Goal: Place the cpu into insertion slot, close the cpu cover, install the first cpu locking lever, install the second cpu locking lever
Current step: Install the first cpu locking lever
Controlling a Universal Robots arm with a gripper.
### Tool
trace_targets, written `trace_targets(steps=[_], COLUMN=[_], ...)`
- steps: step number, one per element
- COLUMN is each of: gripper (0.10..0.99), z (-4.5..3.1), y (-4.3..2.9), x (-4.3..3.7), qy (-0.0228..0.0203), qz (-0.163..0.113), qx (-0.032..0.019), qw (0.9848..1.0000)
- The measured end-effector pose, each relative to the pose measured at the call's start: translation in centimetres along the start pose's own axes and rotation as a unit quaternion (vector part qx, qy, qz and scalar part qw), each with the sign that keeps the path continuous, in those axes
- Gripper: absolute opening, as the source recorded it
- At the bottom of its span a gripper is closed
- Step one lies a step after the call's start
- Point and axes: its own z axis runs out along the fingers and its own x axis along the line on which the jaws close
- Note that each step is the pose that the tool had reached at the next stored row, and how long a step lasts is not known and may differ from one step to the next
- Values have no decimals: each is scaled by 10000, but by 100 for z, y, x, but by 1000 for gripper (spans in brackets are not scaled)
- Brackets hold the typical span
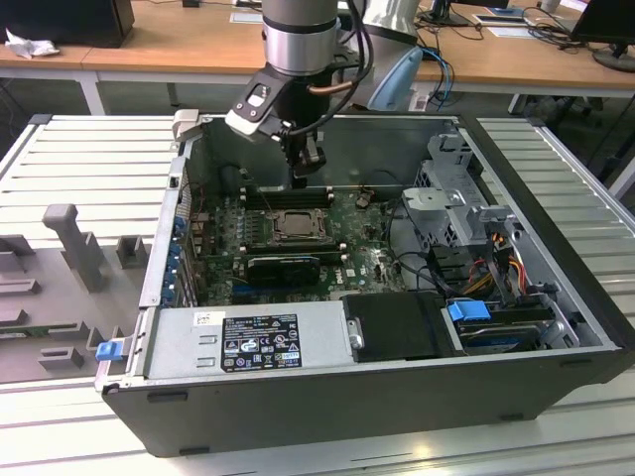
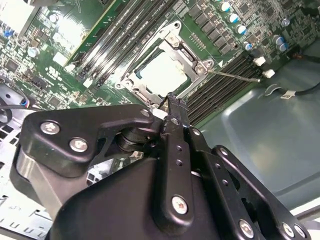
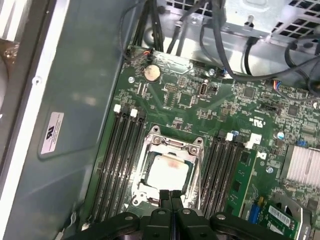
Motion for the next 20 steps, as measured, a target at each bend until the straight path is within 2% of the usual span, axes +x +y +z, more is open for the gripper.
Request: trace_targets(steps=[14, 20], gripper=[106, 106], z=[0, 0], y=[0, 0], x=[0, 0], qy=[23, 35], qz=[-478, -769], qx=[14, 22], qw=[9989, 9970])
